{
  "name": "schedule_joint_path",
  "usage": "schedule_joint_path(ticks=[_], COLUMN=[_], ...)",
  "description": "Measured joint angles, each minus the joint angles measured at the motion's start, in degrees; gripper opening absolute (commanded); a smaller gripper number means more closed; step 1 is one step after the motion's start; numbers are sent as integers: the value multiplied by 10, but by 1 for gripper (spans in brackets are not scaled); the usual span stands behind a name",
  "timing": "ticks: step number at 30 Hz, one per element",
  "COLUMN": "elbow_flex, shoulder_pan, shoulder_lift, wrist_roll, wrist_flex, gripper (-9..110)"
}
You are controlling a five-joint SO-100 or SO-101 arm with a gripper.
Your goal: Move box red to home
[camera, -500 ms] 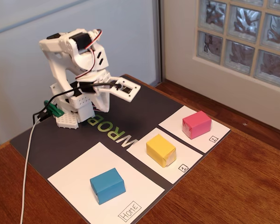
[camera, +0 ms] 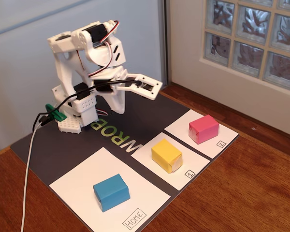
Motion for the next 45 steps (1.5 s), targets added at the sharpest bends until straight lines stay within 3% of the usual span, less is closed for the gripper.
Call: schedule_joint_path(ticks=[12, 19, 26, 30, 45], elbow_flex=[-189, -294, -546, -584, -591], shoulder_pan=[-25, -92, -122, -136, -238], shoulder_lift=[-158, -249, -439, -465, -526], wrist_roll=[-80, -140, -196, -222, -106], wrist_flex=[20, 28, 54, 54, 54], gripper=[0, 0, 0, 0, 0])
